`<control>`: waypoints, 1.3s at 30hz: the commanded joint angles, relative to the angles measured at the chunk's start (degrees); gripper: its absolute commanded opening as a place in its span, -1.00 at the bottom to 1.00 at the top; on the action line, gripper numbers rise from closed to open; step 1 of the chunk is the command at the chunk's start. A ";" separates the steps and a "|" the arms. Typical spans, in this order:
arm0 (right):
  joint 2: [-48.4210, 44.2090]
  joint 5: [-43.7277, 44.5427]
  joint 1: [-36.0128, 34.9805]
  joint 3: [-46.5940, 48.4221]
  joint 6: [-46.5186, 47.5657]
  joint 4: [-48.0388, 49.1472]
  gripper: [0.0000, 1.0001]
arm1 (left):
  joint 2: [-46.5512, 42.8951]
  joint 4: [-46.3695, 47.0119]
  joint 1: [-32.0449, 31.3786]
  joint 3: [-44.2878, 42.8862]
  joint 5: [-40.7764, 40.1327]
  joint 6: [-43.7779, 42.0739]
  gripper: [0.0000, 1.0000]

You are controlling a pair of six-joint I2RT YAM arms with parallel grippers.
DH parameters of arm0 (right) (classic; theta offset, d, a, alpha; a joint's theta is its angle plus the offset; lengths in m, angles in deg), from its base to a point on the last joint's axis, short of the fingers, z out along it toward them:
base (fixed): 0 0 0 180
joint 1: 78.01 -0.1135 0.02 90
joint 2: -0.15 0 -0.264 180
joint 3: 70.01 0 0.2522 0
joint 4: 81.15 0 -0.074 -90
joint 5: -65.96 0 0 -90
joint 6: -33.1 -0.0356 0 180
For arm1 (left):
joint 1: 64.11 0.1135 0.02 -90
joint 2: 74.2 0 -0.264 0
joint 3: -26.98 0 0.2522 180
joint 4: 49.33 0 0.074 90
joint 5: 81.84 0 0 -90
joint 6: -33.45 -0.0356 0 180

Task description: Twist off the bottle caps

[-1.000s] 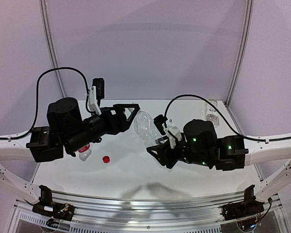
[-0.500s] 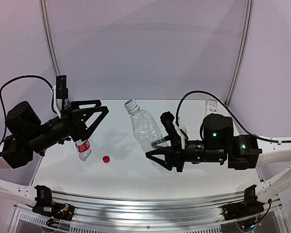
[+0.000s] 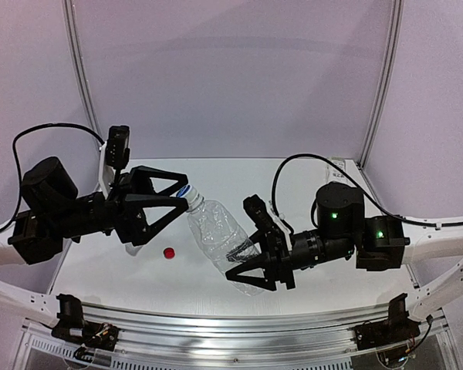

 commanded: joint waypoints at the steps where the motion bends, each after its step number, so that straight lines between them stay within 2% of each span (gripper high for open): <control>1: 1.19 -2.80 0.01 1.63 -0.51 0.23 -0.74 | 1.98 0.37 -1.35 -3.08 2.70 -2.39 0.53; 4: 1.43 -3.02 0.07 1.75 -0.37 0.11 -0.74 | 2.97 0.36 -1.59 -3.71 2.40 -2.52 0.39; 7: 1.46 -2.90 0.12 1.83 -0.31 0.00 -0.74 | 3.60 0.20 -1.75 -3.94 1.89 -2.59 0.16; 12: 1.62 -2.51 0.09 1.80 -0.20 -0.19 -0.74 | 3.99 -0.17 -1.94 -4.00 -1.09 -1.86 -0.39; 17: 1.36 0.65 0.08 1.92 0.15 -0.98 -0.74 | 5.17 -1.77 -3.08 -4.73 -9.69 1.24 -0.53; 25: 3.09 27.99 0.02 3.27 0.10 -7.45 -0.77 | 8.67 -1.52 -5.27 -4.94 -31.62 13.09 -0.50; 30: 5.92 35.57 0.08 5.42 0.66 -11.04 -0.82 | 14.11 -0.15 -5.37 -7.21 -33.74 17.84 -0.37; 34: 6.26 36.92 -0.06 5.70 0.78 -11.49 -0.83 | 16.61 -2.60 -5.37 -9.60 -35.01 19.31 -0.07; 39: 5.15 37.45 -0.01 5.16 0.80 -11.54 -0.83 | 14.91 -2.33 -5.45 -8.60 -34.28 17.56 0.43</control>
